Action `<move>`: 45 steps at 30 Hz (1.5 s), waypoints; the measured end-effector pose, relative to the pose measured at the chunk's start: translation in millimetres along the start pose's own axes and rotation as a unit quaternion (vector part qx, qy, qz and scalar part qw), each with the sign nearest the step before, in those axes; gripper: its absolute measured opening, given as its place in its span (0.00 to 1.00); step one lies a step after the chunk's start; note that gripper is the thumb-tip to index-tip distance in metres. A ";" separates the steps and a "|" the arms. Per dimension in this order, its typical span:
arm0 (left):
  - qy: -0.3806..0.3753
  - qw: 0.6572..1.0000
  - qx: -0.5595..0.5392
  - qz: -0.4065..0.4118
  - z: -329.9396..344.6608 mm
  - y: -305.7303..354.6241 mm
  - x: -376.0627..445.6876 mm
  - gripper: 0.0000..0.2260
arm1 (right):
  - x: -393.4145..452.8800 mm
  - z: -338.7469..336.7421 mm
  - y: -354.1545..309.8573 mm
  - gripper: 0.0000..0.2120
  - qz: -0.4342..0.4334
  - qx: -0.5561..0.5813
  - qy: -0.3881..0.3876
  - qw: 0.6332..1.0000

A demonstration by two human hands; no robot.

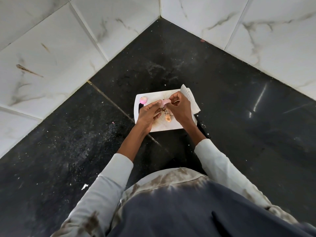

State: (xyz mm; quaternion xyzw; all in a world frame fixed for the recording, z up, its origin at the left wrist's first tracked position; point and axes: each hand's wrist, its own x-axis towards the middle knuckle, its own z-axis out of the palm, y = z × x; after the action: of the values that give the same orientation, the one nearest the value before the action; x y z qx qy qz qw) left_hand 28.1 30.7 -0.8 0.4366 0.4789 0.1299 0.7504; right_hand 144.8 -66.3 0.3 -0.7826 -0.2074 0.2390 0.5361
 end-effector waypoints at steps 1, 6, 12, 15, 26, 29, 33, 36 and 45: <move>0.007 1.000 0.005 0.000 0.1 -0.4 0.9 0.17 | -0.4 0.1 -0.9 0.11 0.000 0.005 -0.002 1.000; 0.015 0.999 -0.033 -0.011 -1.8 3.9 1.2 0.11 | -0.6 -2.1 -4.0 0.10 0.014 0.023 -0.007 1.000; 0.020 0.996 -0.083 -0.019 -5.7 6.8 0.1 0.11 | 1.9 -0.9 1.1 0.10 0.042 0.047 -0.011 0.998; 0.032 0.995 -0.094 -0.018 -4.5 7.6 -3.1 0.09 | 1.1 -1.9 0.3 0.09 0.056 0.060 -0.010 0.997; 0.027 0.995 -0.077 -0.057 -12.4 6.8 -0.3 0.18 | 1.0 -4.5 2.7 0.10 0.083 0.068 0.002 0.994; 0.019 0.995 -0.080 -0.057 -15.9 7.3 -0.5 0.19 | 2.1 -5.5 3.6 0.11 0.094 0.066 0.009 0.993; 0.018 0.993 -0.097 -0.060 -18.3 8.4 -2.3 0.19 | 4.2 -5.9 6.1 0.09 0.086 0.017 0.018 0.996; 0.008 0.993 -0.101 -0.063 -23.1 6.7 -1.6 0.19 | 2.5 -6.4 6.7 0.07 0.061 -0.018 0.013 0.998; 0.132 0.974 0.153 0.105 -46.3 -6.7 8.5 0.16 | 4.9 -3.8 15.8 0.08 0.023 -0.110 -0.014 0.994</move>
State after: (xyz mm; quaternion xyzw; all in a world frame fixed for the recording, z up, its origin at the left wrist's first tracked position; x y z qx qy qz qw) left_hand -7.6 56.5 -18.6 0.5730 0.5399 0.1895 0.5868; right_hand 152.1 -71.6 -14.1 -0.8382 -0.2214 0.2380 0.4379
